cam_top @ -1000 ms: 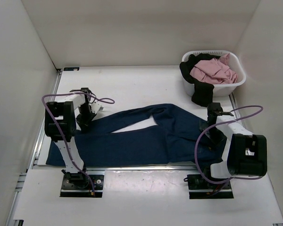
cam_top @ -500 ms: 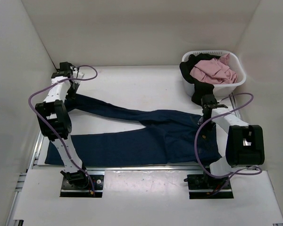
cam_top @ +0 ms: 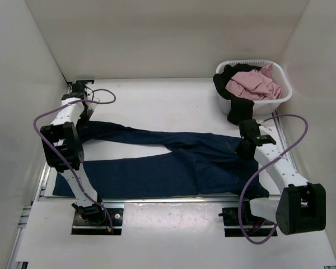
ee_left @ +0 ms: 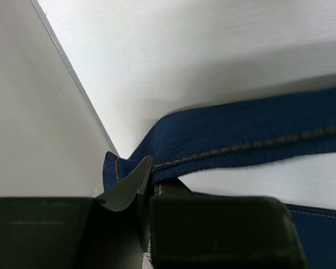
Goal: Fold and stack the trousers
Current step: Flatten the trousers out
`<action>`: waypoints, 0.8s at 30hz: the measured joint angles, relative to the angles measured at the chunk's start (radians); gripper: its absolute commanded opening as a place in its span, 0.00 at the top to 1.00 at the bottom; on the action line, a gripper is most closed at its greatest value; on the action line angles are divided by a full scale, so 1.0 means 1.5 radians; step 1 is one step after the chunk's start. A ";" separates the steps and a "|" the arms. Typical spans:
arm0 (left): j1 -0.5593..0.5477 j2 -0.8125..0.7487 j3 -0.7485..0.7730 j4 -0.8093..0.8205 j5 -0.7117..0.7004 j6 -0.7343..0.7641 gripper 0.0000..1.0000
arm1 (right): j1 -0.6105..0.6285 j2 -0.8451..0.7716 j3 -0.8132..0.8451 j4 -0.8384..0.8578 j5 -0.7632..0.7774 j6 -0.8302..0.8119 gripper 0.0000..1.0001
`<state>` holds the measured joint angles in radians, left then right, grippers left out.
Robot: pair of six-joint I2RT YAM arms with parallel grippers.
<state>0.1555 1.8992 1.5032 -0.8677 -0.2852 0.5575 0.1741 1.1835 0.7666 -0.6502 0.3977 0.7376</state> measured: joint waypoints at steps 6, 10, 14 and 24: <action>0.001 0.087 0.095 -0.005 -0.023 0.005 0.48 | -0.052 0.035 -0.012 -0.043 -0.011 -0.017 0.21; 0.003 0.154 0.142 0.000 -0.037 -0.002 0.17 | -0.087 0.059 0.002 -0.053 -0.024 -0.037 0.18; 0.024 0.154 0.147 -0.015 -0.037 -0.017 0.12 | -0.137 0.066 0.063 -0.044 -0.036 -0.040 0.19; 0.183 0.119 0.077 -0.028 0.025 -0.081 0.13 | -0.194 0.261 0.132 0.045 -0.070 0.003 0.21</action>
<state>0.4305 2.0769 1.6188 -0.9092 -0.2470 0.4358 -0.1162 1.5757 0.9649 -0.5823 0.2920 0.7414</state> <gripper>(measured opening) 0.875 0.796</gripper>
